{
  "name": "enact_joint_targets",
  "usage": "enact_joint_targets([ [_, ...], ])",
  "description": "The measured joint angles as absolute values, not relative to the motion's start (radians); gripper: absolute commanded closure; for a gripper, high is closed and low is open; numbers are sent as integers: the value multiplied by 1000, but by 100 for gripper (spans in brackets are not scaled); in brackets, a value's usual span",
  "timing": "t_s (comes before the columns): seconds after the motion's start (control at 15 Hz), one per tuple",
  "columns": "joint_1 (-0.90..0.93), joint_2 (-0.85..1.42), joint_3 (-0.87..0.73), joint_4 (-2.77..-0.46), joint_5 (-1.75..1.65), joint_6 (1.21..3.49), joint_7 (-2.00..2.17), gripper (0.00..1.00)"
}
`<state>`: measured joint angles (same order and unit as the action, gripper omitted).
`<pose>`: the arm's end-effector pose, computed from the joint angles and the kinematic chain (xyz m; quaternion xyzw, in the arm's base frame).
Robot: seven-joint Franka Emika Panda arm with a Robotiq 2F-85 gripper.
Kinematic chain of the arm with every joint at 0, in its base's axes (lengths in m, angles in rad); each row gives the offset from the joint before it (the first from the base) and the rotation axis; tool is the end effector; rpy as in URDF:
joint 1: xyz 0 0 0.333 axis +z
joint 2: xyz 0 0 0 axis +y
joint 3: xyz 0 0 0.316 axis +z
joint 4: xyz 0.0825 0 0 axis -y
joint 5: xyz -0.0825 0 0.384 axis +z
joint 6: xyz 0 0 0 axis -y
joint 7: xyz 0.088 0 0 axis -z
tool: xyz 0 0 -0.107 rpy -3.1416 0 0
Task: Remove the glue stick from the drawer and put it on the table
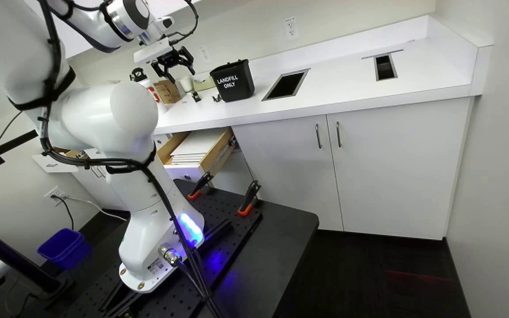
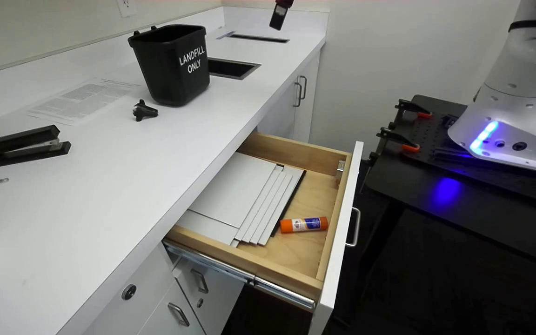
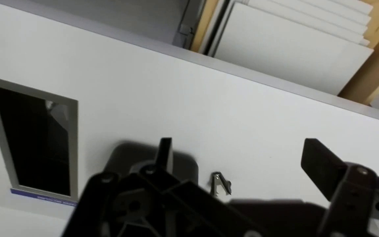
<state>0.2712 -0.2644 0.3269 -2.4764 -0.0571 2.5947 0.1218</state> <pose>0.3922 0.2716 0.4228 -0.9478 -0.2545 -0.1921 0.0068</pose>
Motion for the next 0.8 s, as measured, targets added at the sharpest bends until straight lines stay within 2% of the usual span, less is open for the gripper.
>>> enact_joint_targets([
  [0.27, 305, -109, 382, -2464, -19, 2781, 182, 0],
  [0.53, 354, -4, 397, -2428, 31, 2699, 225, 0],
  [0.8, 353, -4, 393, -2427, 31, 2701, 223, 0],
])
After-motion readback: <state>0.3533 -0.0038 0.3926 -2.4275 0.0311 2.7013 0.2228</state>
